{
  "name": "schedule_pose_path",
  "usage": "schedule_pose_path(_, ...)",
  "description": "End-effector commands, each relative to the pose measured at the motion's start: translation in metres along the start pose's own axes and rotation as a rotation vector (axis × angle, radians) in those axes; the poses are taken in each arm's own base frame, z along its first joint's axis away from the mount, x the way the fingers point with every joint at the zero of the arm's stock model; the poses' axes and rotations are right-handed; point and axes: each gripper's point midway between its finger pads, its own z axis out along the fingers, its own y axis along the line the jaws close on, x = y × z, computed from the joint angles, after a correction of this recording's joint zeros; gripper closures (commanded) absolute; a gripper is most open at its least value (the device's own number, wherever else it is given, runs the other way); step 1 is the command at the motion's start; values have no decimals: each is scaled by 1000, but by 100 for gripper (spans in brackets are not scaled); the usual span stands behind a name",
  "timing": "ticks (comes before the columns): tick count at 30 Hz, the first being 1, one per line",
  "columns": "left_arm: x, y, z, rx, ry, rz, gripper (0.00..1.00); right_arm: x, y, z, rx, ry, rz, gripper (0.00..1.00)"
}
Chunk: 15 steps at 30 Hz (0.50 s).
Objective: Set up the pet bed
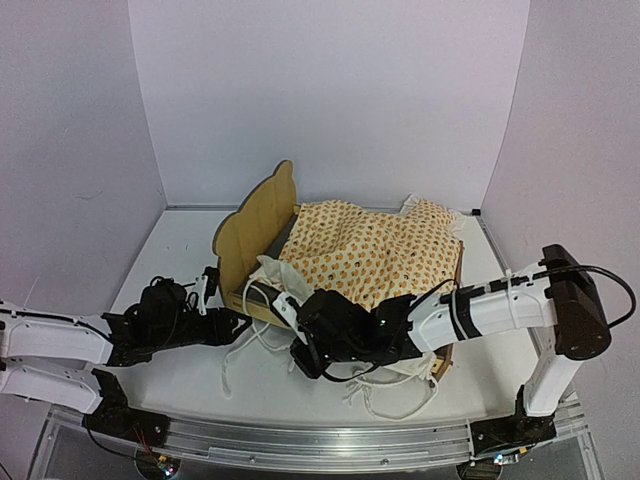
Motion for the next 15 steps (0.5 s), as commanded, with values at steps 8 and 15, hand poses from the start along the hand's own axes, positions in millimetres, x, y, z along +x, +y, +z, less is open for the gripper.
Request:
schedule_pose_path(8,-46,8,21,-100,-224,28,53,-39,8,-36,-55,-130,4,100)
schedule_pose_path(15,-54,-6,27,-23,-263,44,54,-41,9,-41,-68,-142,2,100)
